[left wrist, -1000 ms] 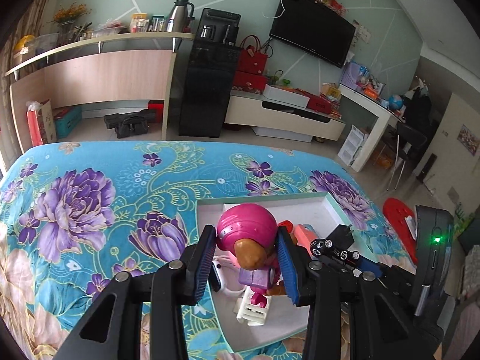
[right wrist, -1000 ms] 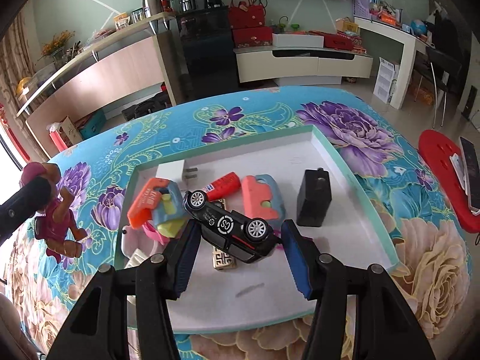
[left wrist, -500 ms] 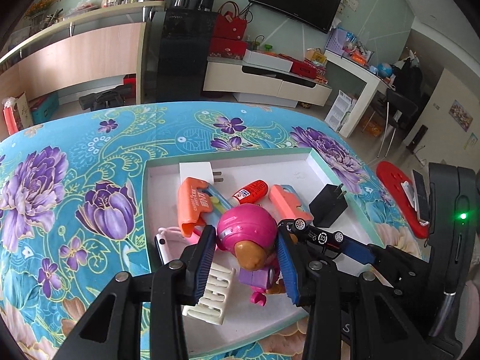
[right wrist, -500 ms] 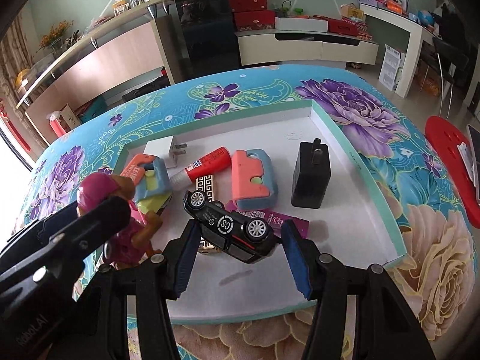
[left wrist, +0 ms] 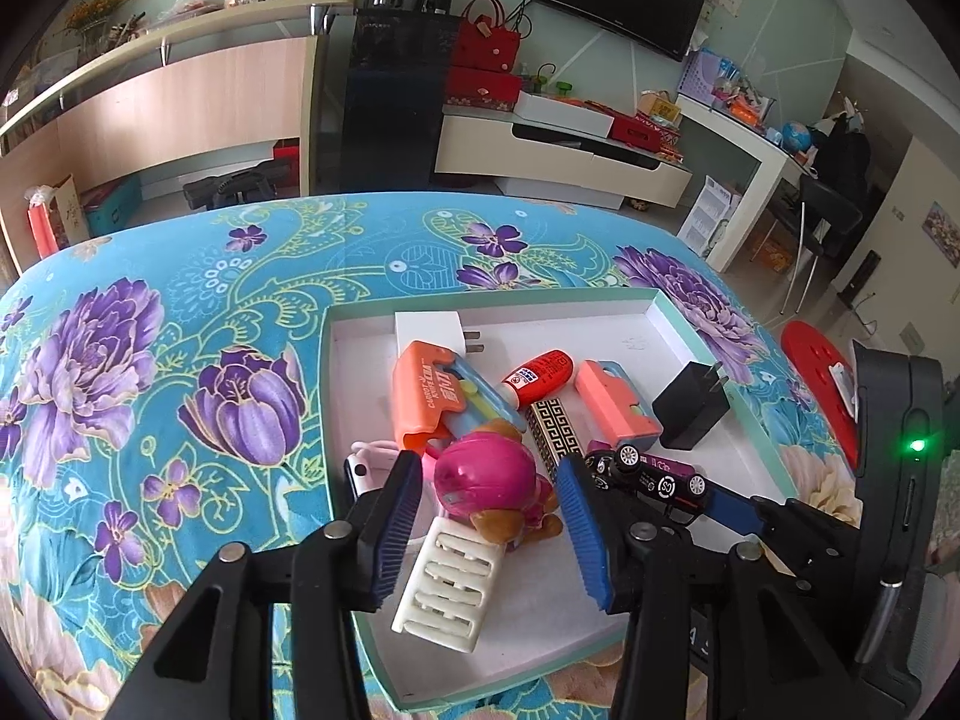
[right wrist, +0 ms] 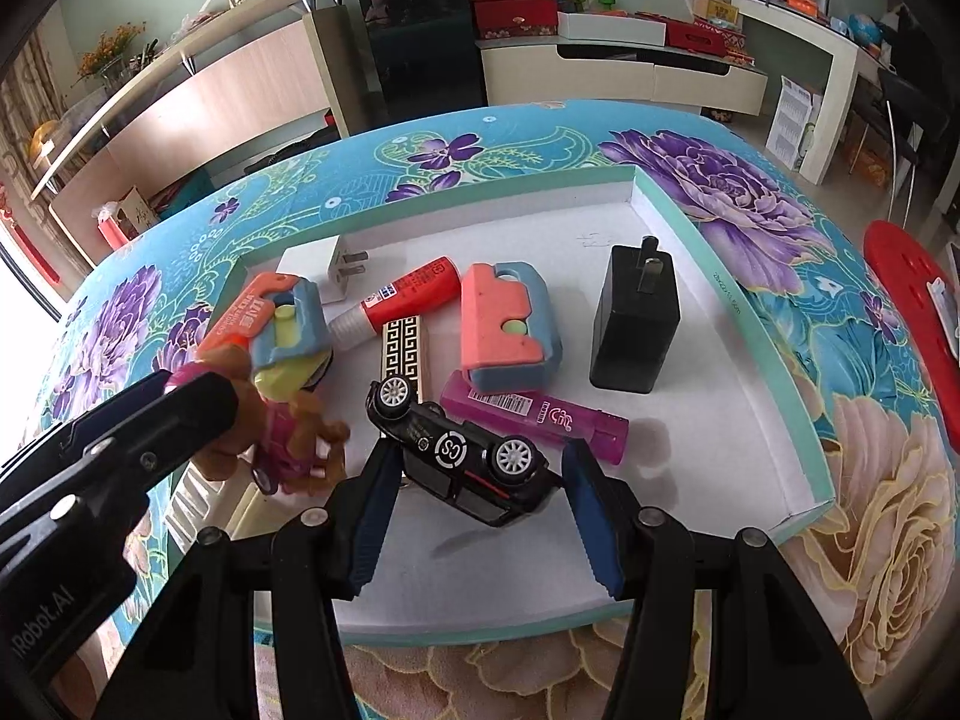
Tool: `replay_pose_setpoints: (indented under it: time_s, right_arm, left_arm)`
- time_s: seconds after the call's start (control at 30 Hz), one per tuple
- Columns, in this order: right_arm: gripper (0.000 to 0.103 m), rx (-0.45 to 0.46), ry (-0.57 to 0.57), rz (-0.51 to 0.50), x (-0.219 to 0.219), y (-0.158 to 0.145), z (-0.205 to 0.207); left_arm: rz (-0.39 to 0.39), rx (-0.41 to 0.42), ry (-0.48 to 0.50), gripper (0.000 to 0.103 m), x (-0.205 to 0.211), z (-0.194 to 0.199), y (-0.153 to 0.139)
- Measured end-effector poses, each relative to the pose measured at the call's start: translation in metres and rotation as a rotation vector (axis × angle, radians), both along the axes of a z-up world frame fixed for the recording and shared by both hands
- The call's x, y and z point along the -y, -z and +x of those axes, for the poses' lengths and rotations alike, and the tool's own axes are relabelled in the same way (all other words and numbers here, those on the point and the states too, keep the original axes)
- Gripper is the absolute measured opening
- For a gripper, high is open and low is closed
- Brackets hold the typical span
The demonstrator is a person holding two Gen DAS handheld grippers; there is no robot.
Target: Organize rigid objects
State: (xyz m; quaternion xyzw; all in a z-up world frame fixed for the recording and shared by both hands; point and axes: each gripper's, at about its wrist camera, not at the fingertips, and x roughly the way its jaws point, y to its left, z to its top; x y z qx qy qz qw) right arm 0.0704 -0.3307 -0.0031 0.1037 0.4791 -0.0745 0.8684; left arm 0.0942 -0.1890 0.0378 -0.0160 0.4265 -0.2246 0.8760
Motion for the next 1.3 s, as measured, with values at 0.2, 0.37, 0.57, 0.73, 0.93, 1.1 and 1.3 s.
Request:
replay_pose_setpoints:
  time_s: [0.2, 0.37, 0.57, 0.73, 0.93, 1.1, 1.3]
  right_arm:
    - [0.057, -0.001, -0.002, 0.003, 0.000, 0.001, -0.002]
    - [0.057, 0.002, 0.004, 0.000, 0.000, 0.001, -0.004]
    - [0.058, 0.011, 0.001, -0.008, 0.000, -0.002, -0.007]
    - [0.074, 0.027, -0.009, -0.026, -0.004, -0.006, -0.011]
    - [0.095, 0.049, -0.025, -0.052, -0.014, -0.011, -0.022]
    - [0.095, 0.076, -0.050, -0.046, -0.025, -0.017, -0.035]
    - [0.095, 0.079, -0.083, -0.070, -0.044, -0.023, -0.049]
  left_arm:
    - [0.002, 0.028, -0.039, 0.059, -0.014, -0.011, -0.013]
    - [0.039, 0.055, -0.111, 0.067, -0.034, -0.017, -0.015]
    - [0.065, 0.035, -0.191, 0.074, -0.059, -0.017, -0.004]
    - [0.082, 0.035, -0.239, 0.092, -0.074, -0.023, 0.000]
    - [0.118, 0.045, -0.286, 0.103, -0.090, -0.035, 0.004]
    - [0.138, 0.038, -0.352, 0.103, -0.110, -0.045, 0.008]
    - [0.161, 0.037, -0.372, 0.103, -0.127, -0.061, 0.009]
